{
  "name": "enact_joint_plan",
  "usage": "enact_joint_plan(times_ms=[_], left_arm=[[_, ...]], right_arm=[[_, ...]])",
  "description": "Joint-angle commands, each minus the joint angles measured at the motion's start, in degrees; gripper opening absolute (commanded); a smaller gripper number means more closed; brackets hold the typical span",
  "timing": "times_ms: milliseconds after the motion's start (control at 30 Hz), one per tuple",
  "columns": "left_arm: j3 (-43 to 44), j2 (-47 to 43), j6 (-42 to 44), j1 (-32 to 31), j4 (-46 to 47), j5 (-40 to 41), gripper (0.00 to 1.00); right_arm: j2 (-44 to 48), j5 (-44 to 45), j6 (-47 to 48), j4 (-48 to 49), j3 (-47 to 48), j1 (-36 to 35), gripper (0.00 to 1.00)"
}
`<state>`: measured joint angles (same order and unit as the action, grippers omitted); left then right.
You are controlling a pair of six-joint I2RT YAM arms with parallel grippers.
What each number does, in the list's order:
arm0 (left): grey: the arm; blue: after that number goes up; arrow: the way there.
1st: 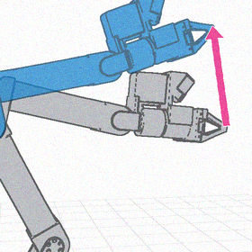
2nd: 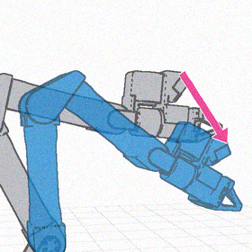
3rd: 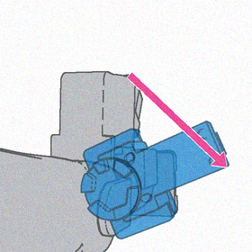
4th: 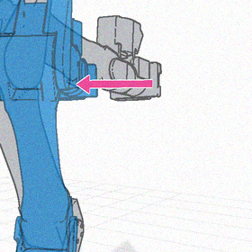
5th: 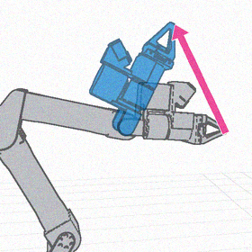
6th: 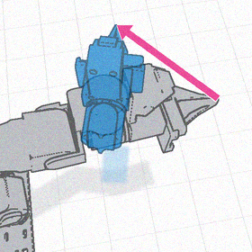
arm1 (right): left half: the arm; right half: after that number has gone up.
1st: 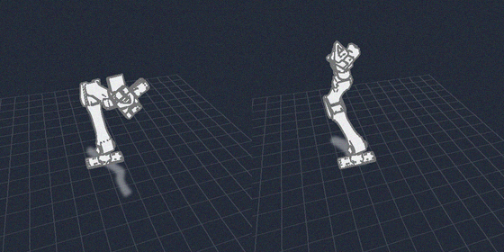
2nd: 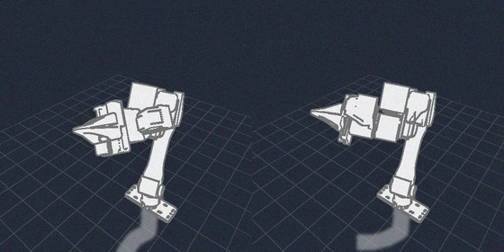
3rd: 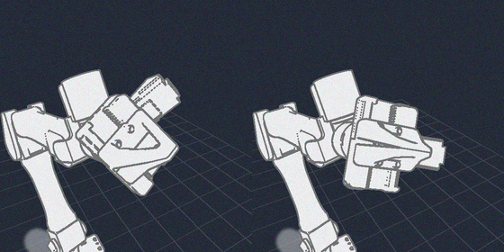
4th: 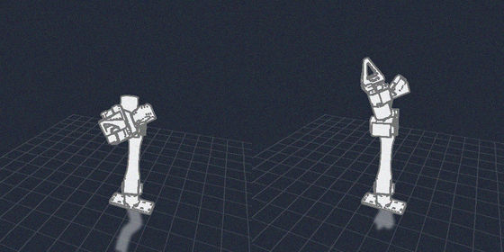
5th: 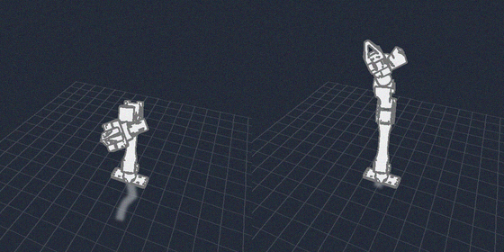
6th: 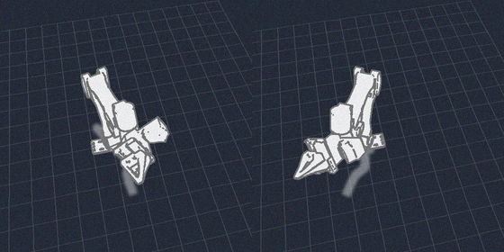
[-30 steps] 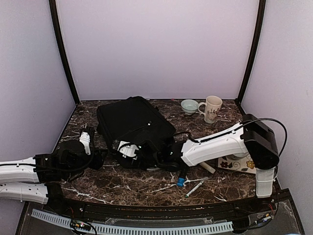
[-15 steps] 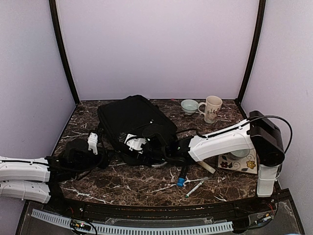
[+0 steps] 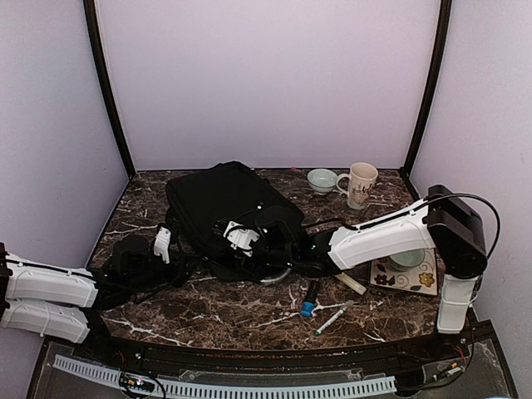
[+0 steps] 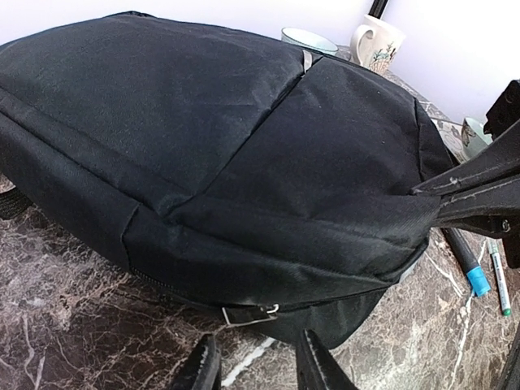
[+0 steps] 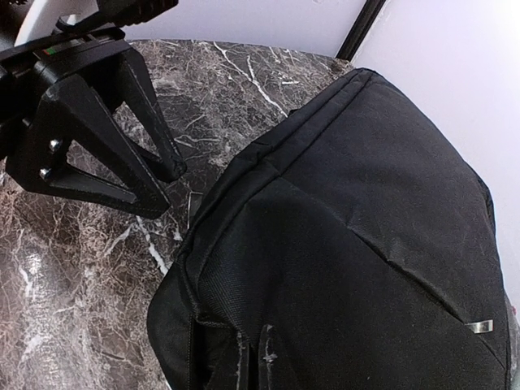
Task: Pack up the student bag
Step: Pick up the largest pocket of the bag from the student bag.
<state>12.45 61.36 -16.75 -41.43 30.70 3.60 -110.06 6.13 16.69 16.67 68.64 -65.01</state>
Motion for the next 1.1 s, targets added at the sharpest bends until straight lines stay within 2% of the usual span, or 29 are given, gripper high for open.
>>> enact_joint_plan(times_ms=[0, 533, 733, 767, 800, 933, 1067], left_arm=[[-1.29, 1.99, -0.15, 1.69, 6.78, -3.88, 0.33], [-1.25, 12.63, -2.58, 3.98, 17.89, -9.34, 0.19], [-1.44, 15.72, -2.67, 4.27, 22.40, -11.15, 0.08], [-1.36, 17.03, -2.87, 4.25, 23.91, -11.54, 0.00], [-1.63, 17.30, -2.89, 4.25, 24.56, -11.82, 0.00], [-2.41, 16.08, -2.76, 4.25, 25.93, -15.19, 0.00], [-2.68, 10.11, -3.10, 4.25, 20.66, -15.07, 0.00]], right_arm=[[2.55, -1.24, -2.60, 3.72, -0.15, 1.51, 0.00], [4.18, -3.44, -4.00, 4.89, -2.03, 2.26, 0.00], [4.75, -4.01, -4.46, 5.39, -2.21, 2.48, 0.00], [4.75, -4.20, -4.64, 5.56, -2.20, 2.57, 0.00], [4.77, -4.15, -4.69, 5.55, -2.20, 2.60, 0.00], [4.52, -3.73, -4.93, 5.52, -2.21, 2.61, 0.00], [3.76, -4.38, -4.47, 3.94, -2.24, 2.61, 0.00]])
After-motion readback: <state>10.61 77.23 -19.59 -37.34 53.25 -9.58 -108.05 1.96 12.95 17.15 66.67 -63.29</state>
